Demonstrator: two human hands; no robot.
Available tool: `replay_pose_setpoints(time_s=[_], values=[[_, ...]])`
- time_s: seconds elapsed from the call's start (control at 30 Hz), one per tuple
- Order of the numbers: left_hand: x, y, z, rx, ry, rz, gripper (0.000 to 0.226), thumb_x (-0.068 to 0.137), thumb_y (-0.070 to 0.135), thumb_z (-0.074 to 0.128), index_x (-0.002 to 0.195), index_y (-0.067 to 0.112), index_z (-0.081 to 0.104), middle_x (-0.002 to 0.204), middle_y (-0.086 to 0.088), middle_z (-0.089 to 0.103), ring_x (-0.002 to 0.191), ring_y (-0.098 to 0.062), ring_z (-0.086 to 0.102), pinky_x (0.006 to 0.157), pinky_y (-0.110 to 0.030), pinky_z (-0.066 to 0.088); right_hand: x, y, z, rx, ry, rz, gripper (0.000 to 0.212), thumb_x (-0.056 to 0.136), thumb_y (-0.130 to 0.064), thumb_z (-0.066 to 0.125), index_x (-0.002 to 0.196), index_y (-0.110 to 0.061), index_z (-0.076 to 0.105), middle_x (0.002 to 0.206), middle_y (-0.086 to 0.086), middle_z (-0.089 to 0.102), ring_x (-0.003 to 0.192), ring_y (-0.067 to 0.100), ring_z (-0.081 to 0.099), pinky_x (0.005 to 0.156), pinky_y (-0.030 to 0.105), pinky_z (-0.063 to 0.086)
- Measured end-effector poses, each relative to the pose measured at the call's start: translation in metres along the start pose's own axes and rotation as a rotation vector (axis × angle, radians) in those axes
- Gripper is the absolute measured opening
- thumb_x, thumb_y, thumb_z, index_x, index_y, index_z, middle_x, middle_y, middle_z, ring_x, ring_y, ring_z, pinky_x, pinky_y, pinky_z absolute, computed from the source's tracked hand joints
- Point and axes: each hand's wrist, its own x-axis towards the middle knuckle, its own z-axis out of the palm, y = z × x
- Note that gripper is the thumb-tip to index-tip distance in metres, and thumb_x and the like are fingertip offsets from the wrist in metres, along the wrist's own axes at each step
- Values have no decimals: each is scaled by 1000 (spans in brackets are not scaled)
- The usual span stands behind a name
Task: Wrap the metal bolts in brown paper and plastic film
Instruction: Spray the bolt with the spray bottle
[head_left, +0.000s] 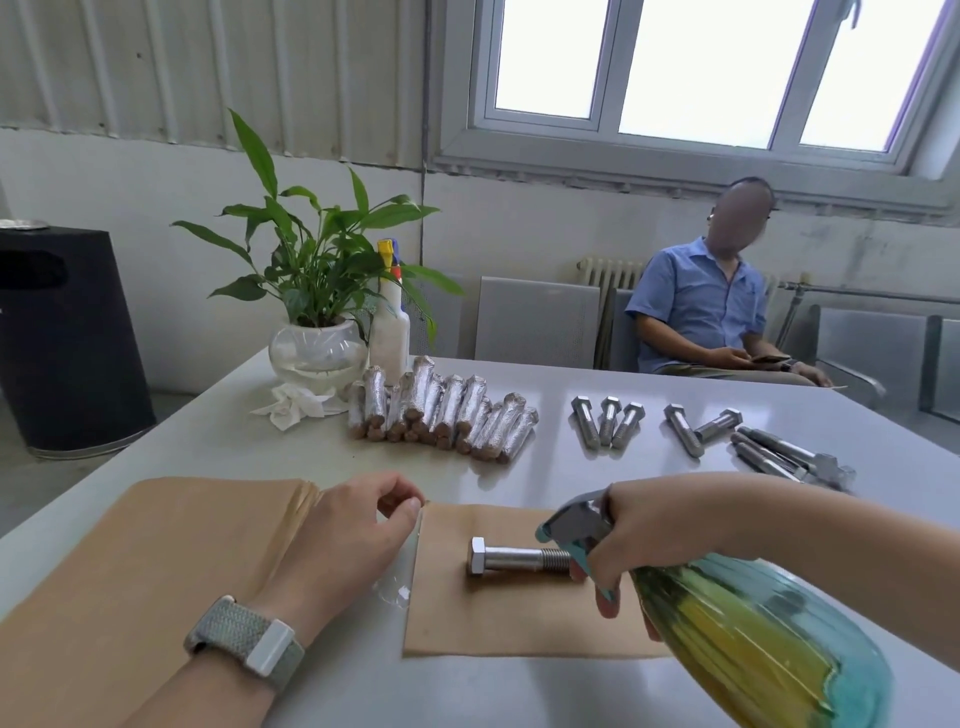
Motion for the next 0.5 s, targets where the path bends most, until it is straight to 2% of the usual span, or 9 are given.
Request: replay_pose_setpoints(time_s=[0.07,0.17,0.23,0.33,0.4,0.47,0.5], values=[[-1,0,0,4,0,3,15,88,19,66,77,30,68,74,15,67,78,12,56,62,-3,37,-5,7,-3,31,-7,14,30,81,-24,67,106,-7,63,65,-12,67,45,0,54,54,16,46],[-1,1,1,-1,-2,7,15,88,19,66,78,29,68,74,15,67,73,12,56,61,-4,37,-10,19,-6,69,10,41,30,81,-26,68,108,-14,65,88,-1,70,57,6,59,62,21,50],[-1,1,1,-6,1,3,16,88,19,66,77,30,68,73,16,67,73,12,56,61,-4,37,-9,26,-5,65,17,57,35,81,-24,65,112,-8,62,99,11,69,57,9,56,65,28,49],[-1,1,1,-8,1,-4,16,88,19,66,77,30,68,73,17,67,79,10,57,62,-3,37,-6,32,-2,48,20,55,47,74,-26,59,114,-1,56,103,15,69,67,13,53,71,31,42],[-1,1,0,-2,-1,-5,16,88,19,66,77,31,68,73,17,67,81,9,57,62,-3,37,-4,36,-3,56,19,64,48,73,-26,61,114,-3,57,108,20,67,72,16,55,71,31,46],[-1,2,0,1,-5,-5,17,89,18,66,77,30,68,74,16,67,80,9,57,62,-3,36,-3,40,-9,132,-1,67,39,74,-24,71,110,-11,64,112,15,67,78,17,66,75,30,55],[-1,3,0,0,-6,-4,16,89,18,66,78,30,68,75,15,67,80,10,57,62,-3,36,-4,42,-16,184,12,50,32,73,-22,76,104,-21,69,108,6,70,84,15,70,78,29,58]])
